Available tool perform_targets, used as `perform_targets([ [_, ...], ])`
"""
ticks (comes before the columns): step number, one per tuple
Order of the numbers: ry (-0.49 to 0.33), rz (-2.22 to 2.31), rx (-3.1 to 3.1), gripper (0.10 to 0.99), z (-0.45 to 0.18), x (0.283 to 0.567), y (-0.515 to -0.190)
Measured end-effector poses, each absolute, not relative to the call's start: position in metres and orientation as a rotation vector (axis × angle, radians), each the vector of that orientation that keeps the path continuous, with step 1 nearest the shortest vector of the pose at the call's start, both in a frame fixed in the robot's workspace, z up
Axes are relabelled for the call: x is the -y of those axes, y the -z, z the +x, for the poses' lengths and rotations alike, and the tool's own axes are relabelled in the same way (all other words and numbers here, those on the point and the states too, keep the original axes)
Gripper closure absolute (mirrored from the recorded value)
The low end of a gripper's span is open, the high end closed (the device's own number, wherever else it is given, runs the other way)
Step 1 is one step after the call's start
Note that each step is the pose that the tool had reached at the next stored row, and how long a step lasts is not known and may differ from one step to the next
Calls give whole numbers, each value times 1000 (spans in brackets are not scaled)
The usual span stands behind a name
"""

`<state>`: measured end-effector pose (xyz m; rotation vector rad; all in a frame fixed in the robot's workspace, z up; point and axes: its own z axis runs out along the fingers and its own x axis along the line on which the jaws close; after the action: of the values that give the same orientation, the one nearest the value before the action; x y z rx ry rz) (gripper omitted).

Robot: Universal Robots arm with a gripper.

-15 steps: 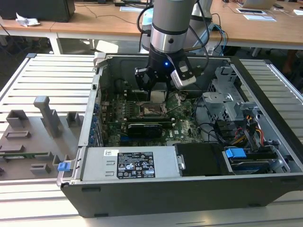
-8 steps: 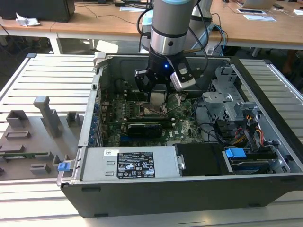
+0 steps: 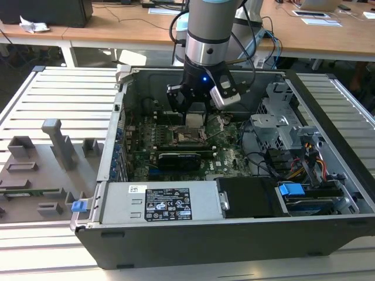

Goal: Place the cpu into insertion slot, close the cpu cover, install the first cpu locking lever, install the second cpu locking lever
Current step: 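Place the cpu into insertion slot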

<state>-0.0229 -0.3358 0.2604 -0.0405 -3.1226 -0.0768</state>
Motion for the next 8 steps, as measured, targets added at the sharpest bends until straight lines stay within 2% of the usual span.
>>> perform_targets([
  [3, 54, -41, 3123, 545, -23, 326, -260],
  [8, 52, -41, 3123, 545, -23, 325, -260],
])
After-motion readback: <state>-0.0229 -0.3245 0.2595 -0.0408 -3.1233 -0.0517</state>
